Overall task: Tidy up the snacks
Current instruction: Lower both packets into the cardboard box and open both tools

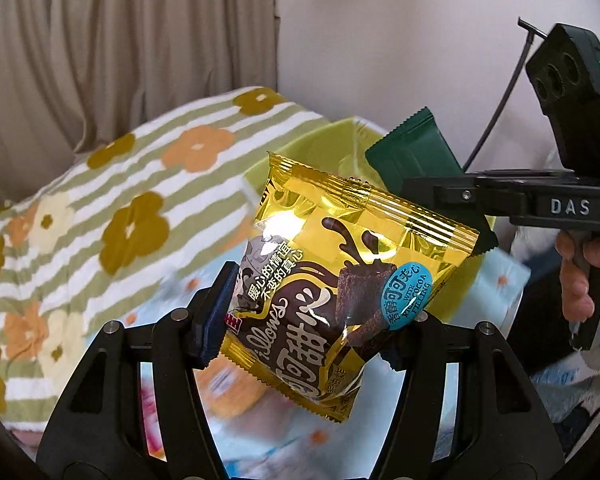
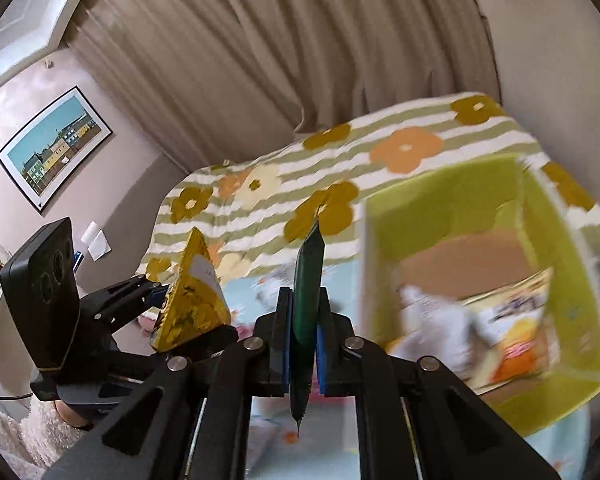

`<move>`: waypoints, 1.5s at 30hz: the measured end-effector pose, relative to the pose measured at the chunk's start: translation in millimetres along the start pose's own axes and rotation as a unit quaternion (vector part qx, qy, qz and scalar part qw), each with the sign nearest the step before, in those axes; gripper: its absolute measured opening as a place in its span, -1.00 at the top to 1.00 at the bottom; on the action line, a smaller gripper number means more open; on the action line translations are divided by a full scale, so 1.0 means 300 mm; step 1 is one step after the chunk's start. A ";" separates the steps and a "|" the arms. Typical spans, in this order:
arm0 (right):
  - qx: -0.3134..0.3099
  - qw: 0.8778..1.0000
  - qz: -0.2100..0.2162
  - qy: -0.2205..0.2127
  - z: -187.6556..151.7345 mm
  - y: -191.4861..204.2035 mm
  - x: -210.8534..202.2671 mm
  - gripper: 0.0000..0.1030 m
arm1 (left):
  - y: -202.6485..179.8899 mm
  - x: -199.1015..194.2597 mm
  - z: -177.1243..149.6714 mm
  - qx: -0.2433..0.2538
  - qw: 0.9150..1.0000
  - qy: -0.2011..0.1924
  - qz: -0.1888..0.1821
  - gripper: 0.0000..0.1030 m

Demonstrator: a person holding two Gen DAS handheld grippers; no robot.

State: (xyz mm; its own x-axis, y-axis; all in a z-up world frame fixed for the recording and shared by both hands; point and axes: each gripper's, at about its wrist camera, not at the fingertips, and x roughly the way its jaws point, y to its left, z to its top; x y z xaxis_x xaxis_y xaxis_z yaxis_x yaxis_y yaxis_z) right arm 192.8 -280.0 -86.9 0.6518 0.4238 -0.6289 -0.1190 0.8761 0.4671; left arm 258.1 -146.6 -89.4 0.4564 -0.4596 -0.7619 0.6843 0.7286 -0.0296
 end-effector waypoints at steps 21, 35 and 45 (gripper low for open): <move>0.028 0.999 -0.008 0.046 0.138 -0.514 0.020 0.83 | -0.169 0.611 0.272 -0.097 0.985 0.128 0.054 -0.78; 0.019 0.996 -0.025 0.088 0.157 -0.530 0.117 0.83 | -0.109 0.460 0.154 -0.136 0.981 0.113 0.077 -1.00; -0.004 0.994 -0.046 0.102 0.095 -0.521 0.152 -0.99 | -0.072 0.323 0.073 -0.175 0.974 0.097 0.110 -0.99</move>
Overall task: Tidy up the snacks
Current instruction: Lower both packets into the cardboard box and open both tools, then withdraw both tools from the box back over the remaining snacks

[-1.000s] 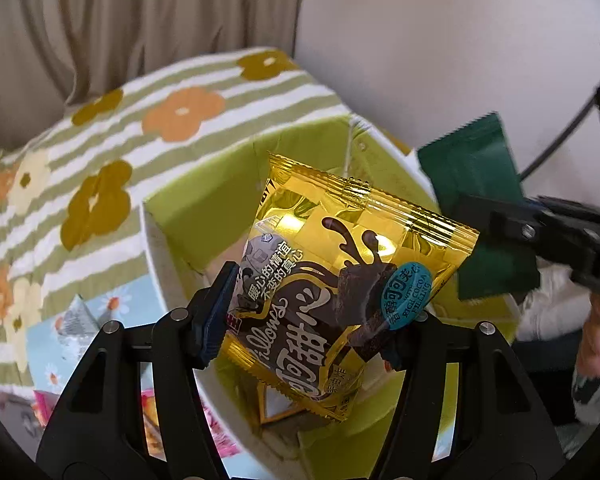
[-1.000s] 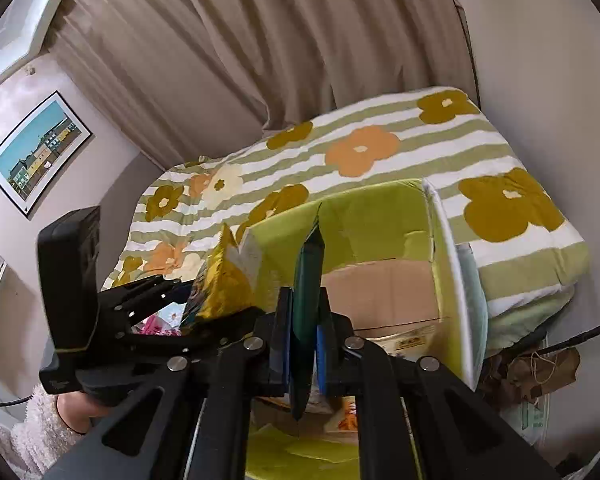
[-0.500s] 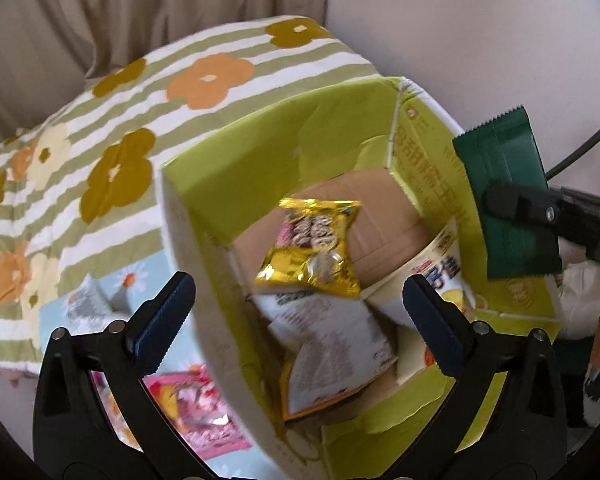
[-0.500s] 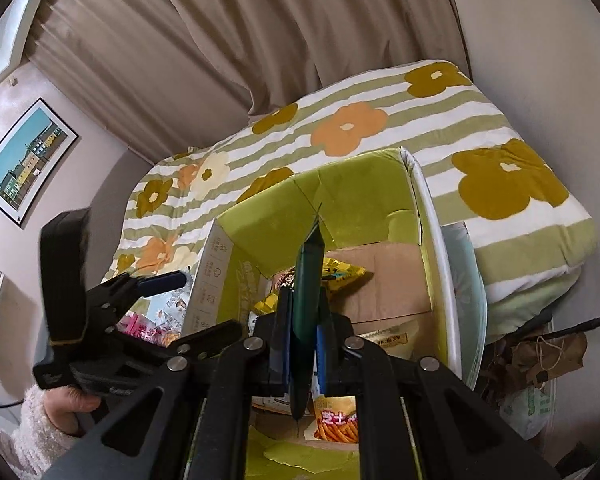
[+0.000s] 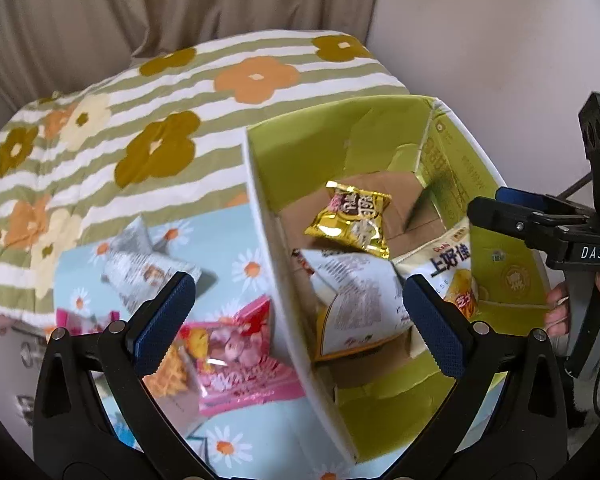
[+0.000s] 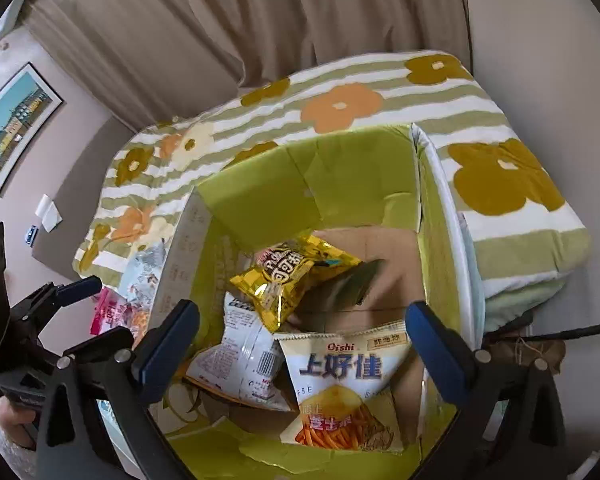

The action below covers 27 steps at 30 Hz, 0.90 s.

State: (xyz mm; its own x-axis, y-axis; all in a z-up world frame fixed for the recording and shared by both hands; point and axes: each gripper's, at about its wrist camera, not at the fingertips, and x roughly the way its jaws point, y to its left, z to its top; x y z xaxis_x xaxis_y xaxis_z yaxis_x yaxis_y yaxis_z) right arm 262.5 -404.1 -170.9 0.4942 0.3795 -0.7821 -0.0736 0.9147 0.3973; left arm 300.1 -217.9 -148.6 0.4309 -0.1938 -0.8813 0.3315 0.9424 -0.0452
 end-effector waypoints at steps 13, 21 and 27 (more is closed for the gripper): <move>-0.044 0.999 -0.020 -0.021 -0.032 0.067 -0.134 -0.99 | 0.050 -0.170 -0.102 -0.048 0.998 -0.044 0.026 -1.00; -0.118 0.990 -0.039 -0.069 -0.059 0.198 -0.269 -1.00 | 0.085 -0.357 -0.183 -0.067 0.991 -0.100 0.066 -1.00; -0.153 0.979 -0.047 -0.127 -0.086 0.302 -0.358 -1.00 | 0.160 -0.477 -0.270 -0.091 0.978 -0.134 0.131 -1.00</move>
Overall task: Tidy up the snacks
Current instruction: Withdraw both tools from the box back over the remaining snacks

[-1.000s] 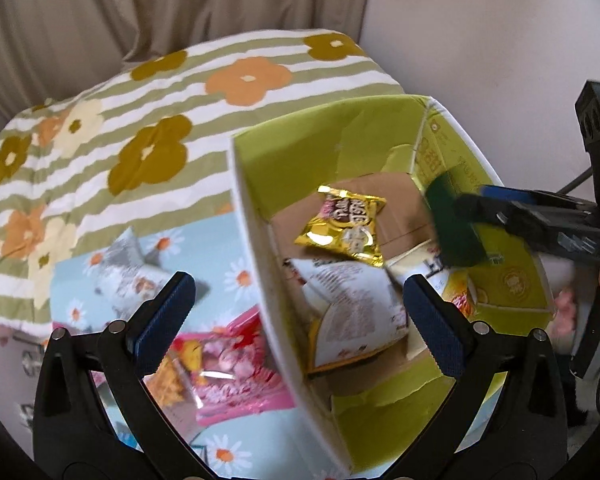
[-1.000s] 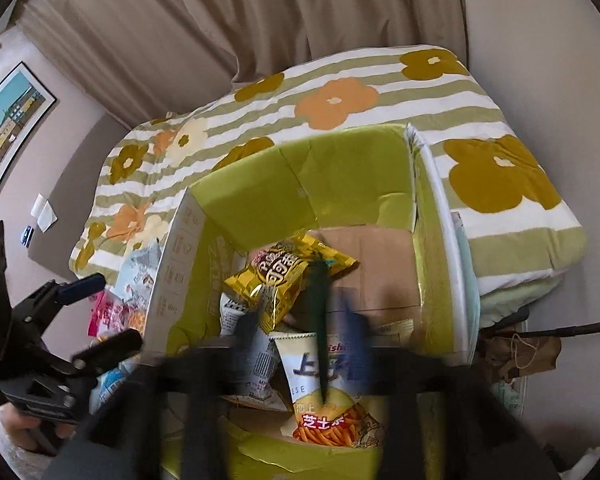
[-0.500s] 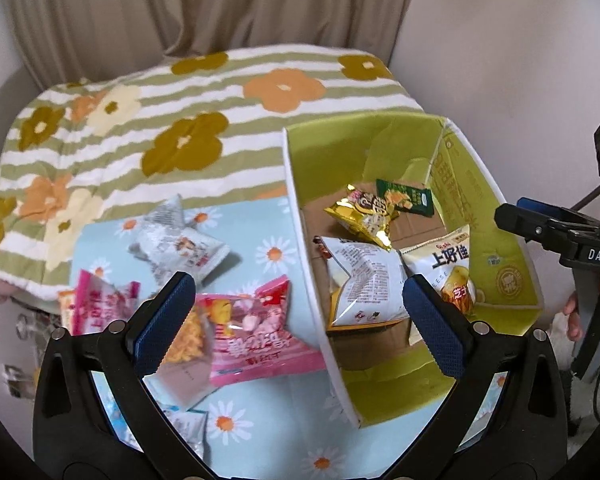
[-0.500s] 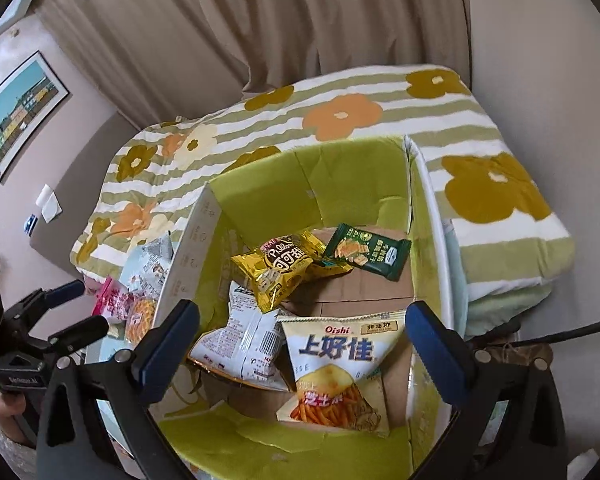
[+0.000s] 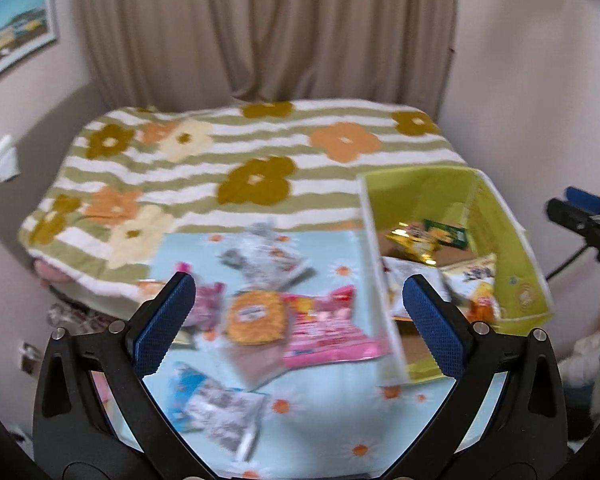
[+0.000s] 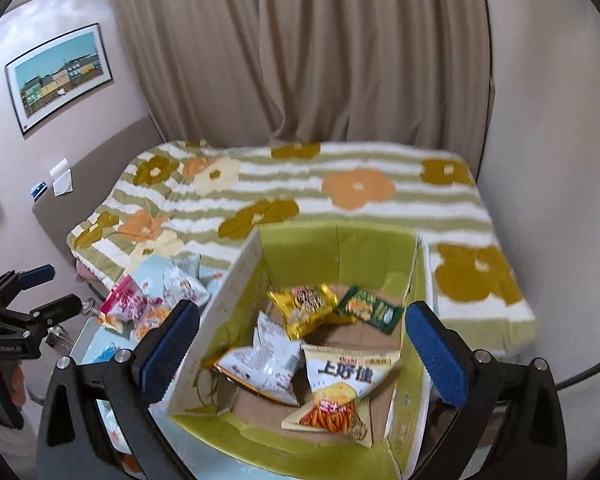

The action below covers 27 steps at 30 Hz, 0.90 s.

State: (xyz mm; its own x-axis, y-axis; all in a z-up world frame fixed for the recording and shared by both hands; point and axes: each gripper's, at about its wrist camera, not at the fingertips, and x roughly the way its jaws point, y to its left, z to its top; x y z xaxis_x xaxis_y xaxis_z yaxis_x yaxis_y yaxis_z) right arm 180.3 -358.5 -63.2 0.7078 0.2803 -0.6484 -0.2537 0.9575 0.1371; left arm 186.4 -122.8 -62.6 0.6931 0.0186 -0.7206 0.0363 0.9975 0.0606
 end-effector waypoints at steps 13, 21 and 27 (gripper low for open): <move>-0.020 0.999 0.043 0.003 0.026 0.311 0.090 -1.00 | 0.395 -0.023 -0.092 -0.038 0.999 0.008 0.029 -1.00; 0.000 0.997 0.060 0.042 -0.006 0.524 0.239 -1.00 | 0.616 0.078 -0.143 -0.029 0.999 0.043 0.005 -1.00; 0.008 0.996 0.047 0.077 -0.059 0.656 0.347 -1.00 | 0.687 0.179 -0.158 -0.005 0.997 0.063 -0.043 -1.00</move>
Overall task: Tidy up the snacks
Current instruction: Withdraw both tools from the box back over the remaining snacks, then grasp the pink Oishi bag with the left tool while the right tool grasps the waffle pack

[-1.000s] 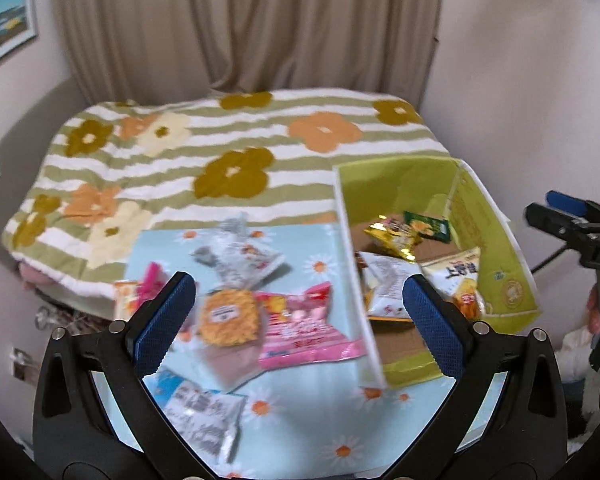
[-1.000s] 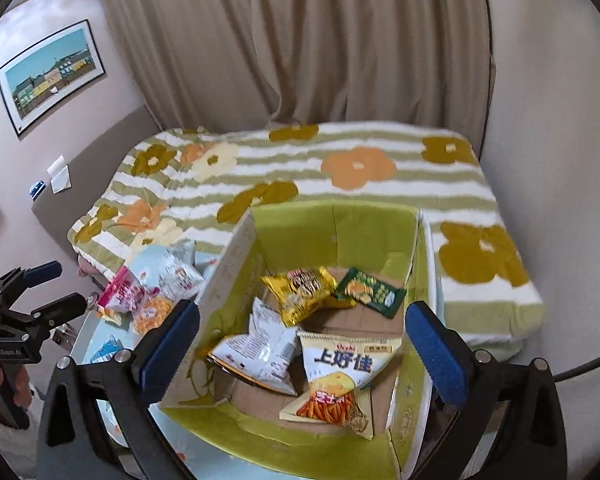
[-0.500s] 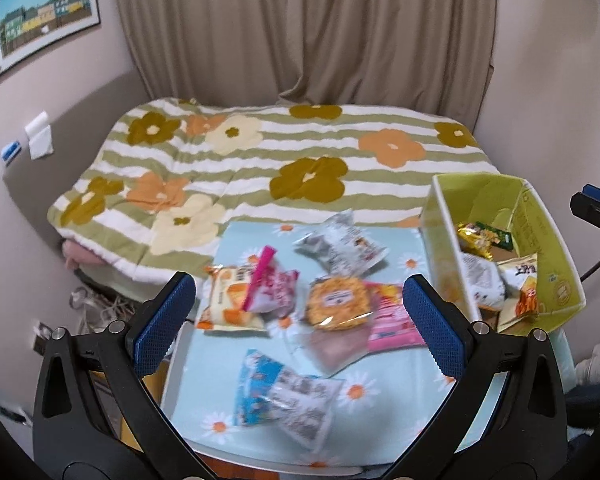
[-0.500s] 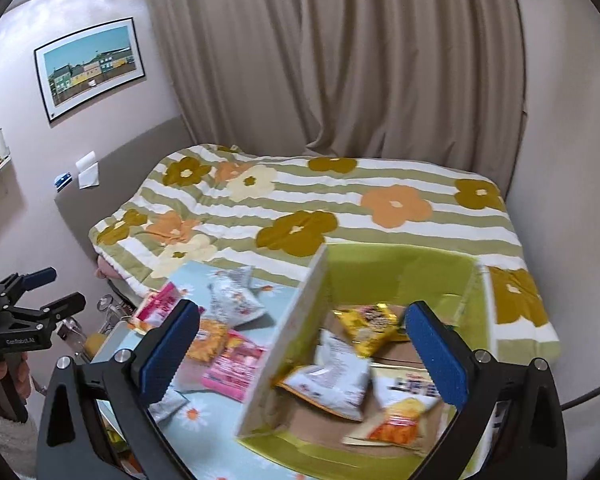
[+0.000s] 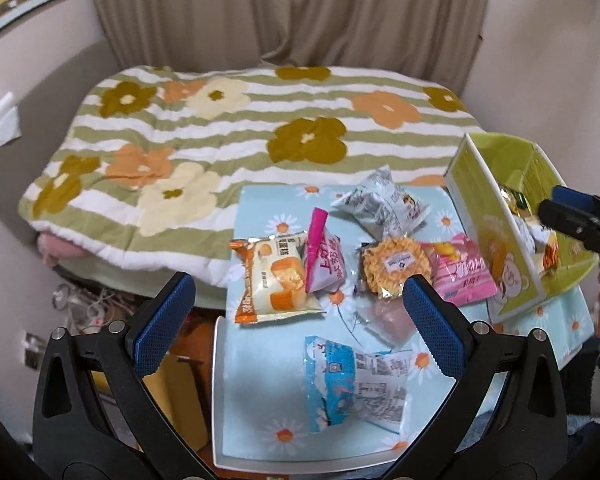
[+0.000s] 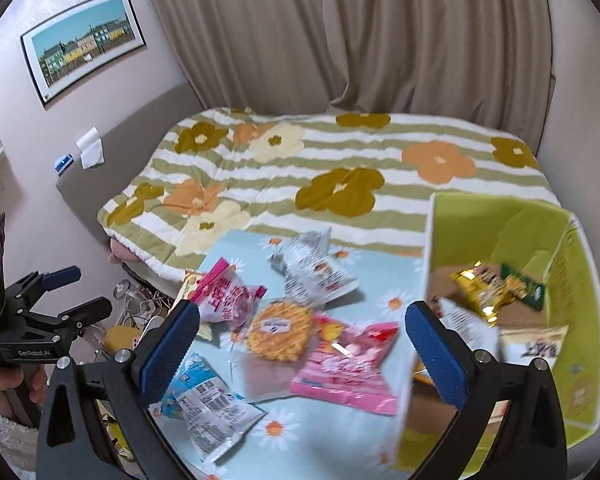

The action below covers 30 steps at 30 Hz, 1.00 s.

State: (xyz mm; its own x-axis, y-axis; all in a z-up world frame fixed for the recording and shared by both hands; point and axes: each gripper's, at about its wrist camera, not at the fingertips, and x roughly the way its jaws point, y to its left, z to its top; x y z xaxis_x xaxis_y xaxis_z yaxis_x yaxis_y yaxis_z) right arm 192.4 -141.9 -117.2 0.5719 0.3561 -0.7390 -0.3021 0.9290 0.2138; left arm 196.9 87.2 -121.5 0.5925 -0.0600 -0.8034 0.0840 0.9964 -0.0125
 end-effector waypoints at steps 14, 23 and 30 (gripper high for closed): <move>0.027 0.996 -0.052 0.064 -0.132 0.152 0.291 -0.99 | 0.042 0.297 0.096 0.112 0.987 0.050 -0.106 -0.99; 0.018 0.994 -0.065 0.080 -0.179 0.159 0.437 -0.99 | -0.032 0.548 0.111 0.126 0.974 0.113 -0.153 -0.51; 0.005 0.994 -0.071 0.080 -0.191 0.157 0.509 -0.99 | -0.064 0.661 0.093 0.131 0.967 0.148 -0.158 -0.28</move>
State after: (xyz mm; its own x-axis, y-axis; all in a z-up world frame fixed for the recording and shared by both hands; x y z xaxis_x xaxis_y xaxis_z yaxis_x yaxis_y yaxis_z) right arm 221.8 -49.6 -256.6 0.4793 0.2005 -0.8544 -0.2182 0.9702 0.1053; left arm 335.0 54.5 -263.9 0.2515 -0.3006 -0.9200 0.4459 0.8797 -0.1656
